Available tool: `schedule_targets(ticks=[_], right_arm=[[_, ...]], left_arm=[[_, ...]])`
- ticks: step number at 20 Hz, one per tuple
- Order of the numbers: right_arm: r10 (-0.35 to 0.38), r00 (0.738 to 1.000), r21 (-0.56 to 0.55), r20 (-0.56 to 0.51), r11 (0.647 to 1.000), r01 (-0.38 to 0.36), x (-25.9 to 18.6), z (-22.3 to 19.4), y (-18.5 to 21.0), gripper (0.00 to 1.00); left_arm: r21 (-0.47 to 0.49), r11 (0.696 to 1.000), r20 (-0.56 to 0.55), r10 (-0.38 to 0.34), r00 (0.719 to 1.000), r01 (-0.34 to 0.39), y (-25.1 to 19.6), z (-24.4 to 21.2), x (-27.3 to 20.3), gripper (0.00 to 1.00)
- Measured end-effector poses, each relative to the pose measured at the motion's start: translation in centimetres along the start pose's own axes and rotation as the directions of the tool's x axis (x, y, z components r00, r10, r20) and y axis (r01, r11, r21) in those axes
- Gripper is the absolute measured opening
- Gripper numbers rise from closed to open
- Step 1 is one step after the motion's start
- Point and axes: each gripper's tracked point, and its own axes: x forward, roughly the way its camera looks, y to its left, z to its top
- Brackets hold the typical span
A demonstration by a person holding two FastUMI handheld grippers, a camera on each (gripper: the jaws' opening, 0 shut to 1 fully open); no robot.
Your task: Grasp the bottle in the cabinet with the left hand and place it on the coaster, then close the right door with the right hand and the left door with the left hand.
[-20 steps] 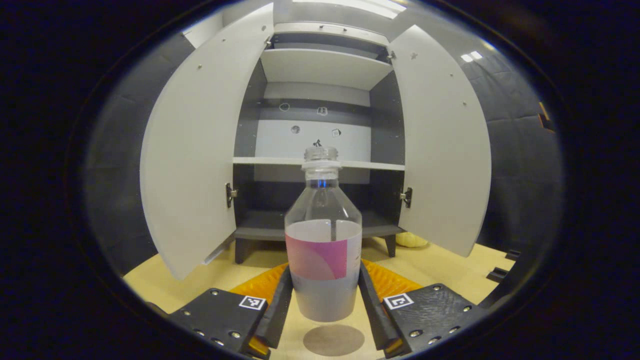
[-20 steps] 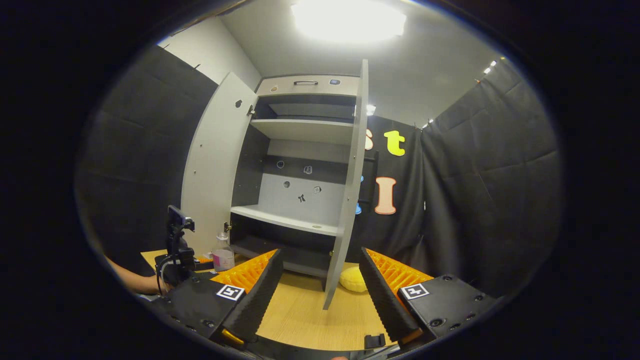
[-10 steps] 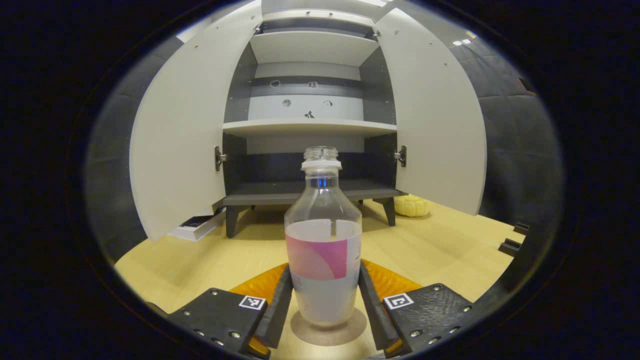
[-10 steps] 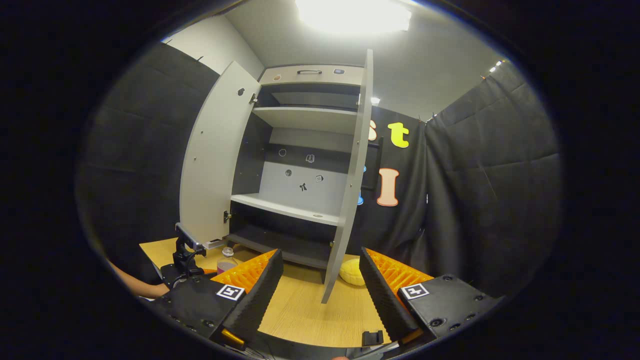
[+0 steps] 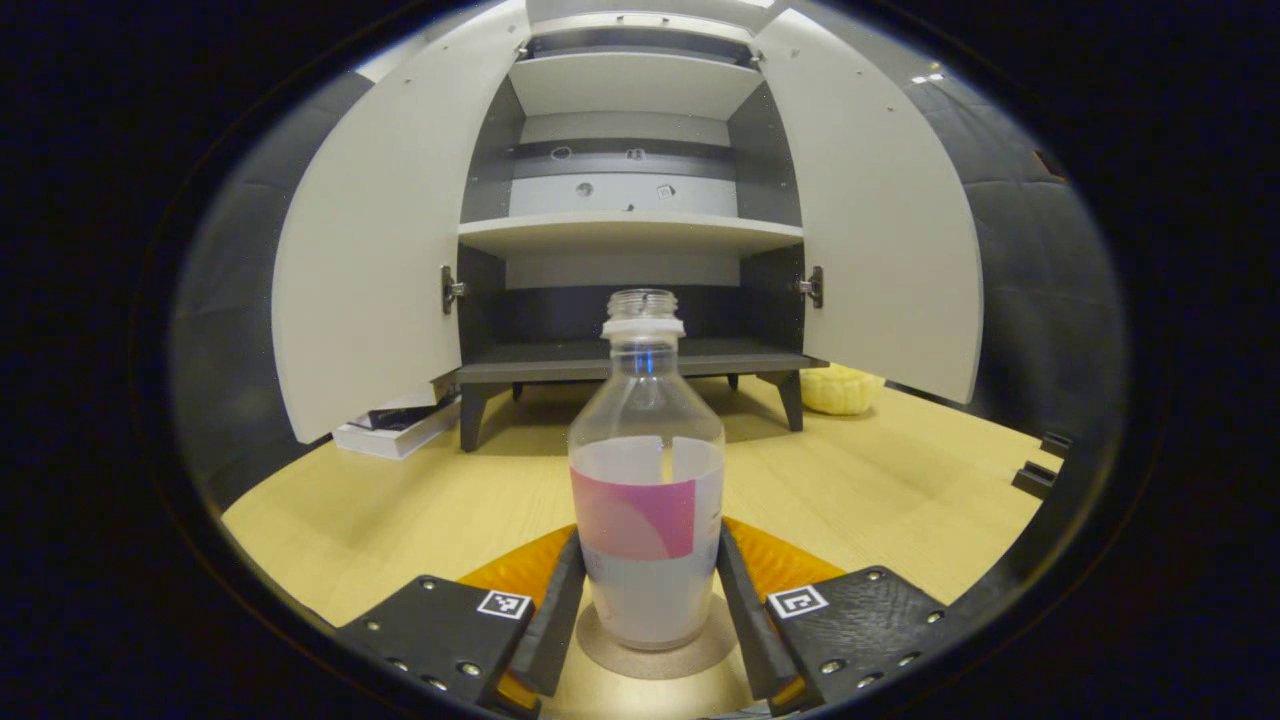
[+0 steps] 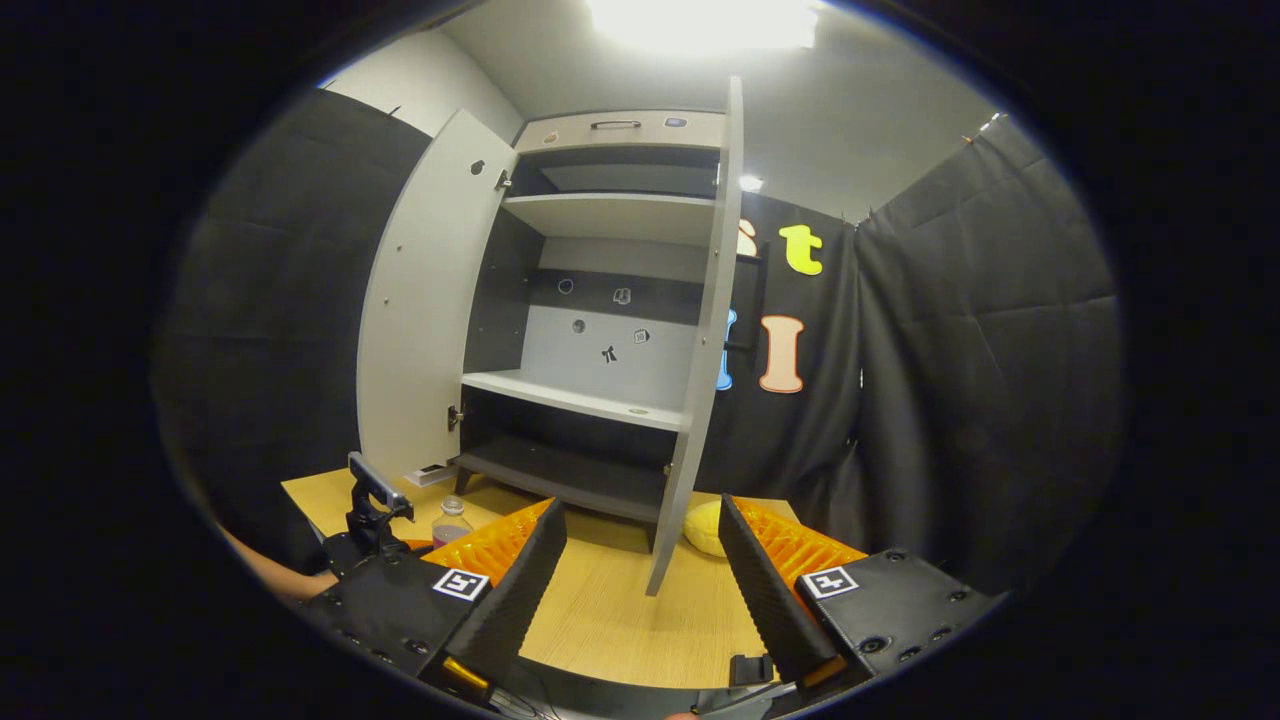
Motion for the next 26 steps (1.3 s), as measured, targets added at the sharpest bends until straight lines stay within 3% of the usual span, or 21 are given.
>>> schedule_targets(ticks=[3, 6, 8, 9, 16, 17, 21, 24, 26], right_arm=[[0.002, 1.0, 0.012, 0.002, 1.0, -0.002, 0.2, 0.1, -0.1, 0.97], [0.013, 1.0, 0.028, -0.001, 1.0, -0.013, 0.3, 0.0, 0.0, 0.97], [0.022, 1.0, 0.046, 0.003, 0.999, -0.022, 0.3, 0.2, 0.2, 0.98], [0.026, 1.0, 0.052, 0.007, 0.998, -0.026, 0.3, 0.3, 0.3, 0.97], [0.024, 0.996, 0.086, 0.087, 0.996, -0.031, 0.1, 2.9, -0.4, 0.98], [0.021, 0.995, 0.096, 0.098, 0.995, -0.03, 0.2, 3.3, -0.6, 0.94], [0.014, 0.991, 0.128, 0.132, 0.991, -0.031, 1.0, 4.7, -1.6, 0.98], [-0.005, 0.99, 0.148, 0.138, 0.989, -0.015, 2.1, 5.5, -2.5, 0.97], [-0.013, 0.991, 0.156, 0.135, 0.988, -0.008, 3.1, 6.1, -3.0, 0.93]], left_arm=[[0.0, 1.0, -0.017, 0.003, 1.0, -0.003, 0.0, -0.1, -0.3, 0.66], [-0.01, 1.0, -0.032, 0.001, 0.999, -0.001, -0.2, -0.1, -0.9, 0.82], [-0.001, 1.0, -0.013, 0.015, 1.0, -0.015, 0.2, 1.1, -1.3, 0.99], [0.005, 1.0, -0.007, 0.016, 1.0, -0.016, 0.2, 1.7, -1.6, 0.92], [0.003, 1.0, 0.102, 0.022, 0.994, -0.023, 0.2, 10.4, -5.0, 0.92], [-0.001, 1.0, 0.12, 0.025, 0.992, -0.025, 0.3, 11.9, -5.9, 0.91], [0.009, 0.999, 0.205, 0.039, 0.978, -0.042, 0.5, 18.7, -9.2, 0.92], [0.006, 0.999, 0.261, 0.041, 0.965, -0.044, 1.1, 23.8, -11.4, 0.91], [0.006, 0.996, 0.293, 0.079, 0.953, -0.084, 2.6, 26.7, -13.0, 0.91]])
